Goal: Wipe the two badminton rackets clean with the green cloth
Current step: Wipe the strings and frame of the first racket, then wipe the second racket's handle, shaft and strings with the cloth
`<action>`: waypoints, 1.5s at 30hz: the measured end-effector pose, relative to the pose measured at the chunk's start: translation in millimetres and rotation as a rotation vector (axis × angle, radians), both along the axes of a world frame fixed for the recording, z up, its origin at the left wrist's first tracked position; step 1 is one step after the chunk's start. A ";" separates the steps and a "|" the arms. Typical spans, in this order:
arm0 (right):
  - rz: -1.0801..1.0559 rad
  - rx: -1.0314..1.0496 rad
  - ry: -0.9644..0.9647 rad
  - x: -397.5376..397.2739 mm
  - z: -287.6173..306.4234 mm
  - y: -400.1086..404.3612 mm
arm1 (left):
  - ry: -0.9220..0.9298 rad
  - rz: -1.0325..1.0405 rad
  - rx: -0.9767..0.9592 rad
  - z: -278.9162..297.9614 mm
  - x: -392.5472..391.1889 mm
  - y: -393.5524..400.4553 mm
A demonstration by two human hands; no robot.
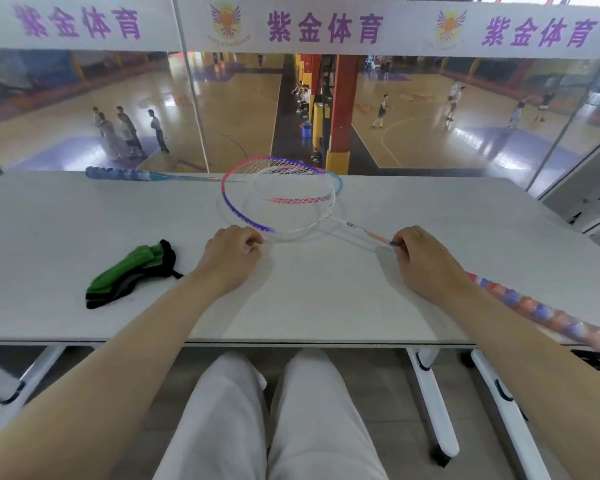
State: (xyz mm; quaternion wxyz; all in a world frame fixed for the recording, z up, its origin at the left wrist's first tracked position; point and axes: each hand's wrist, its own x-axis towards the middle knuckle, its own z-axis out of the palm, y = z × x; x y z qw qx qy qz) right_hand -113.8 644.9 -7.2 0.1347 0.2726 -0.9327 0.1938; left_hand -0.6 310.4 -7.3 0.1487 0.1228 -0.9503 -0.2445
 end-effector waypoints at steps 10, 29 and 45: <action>0.141 0.066 -0.041 11.7 -1.8 -62.8 | 0.059 0.248 -0.242 20.8 80.3 -92.7; 0.139 0.122 -0.064 18.6 -0.7 -104.1 | -0.147 0.496 0.277 13.1 116.7 -156.0; 0.115 0.068 -0.103 30.9 14.1 -127.2 | 0.319 0.393 1.613 37.7 87.9 -113.1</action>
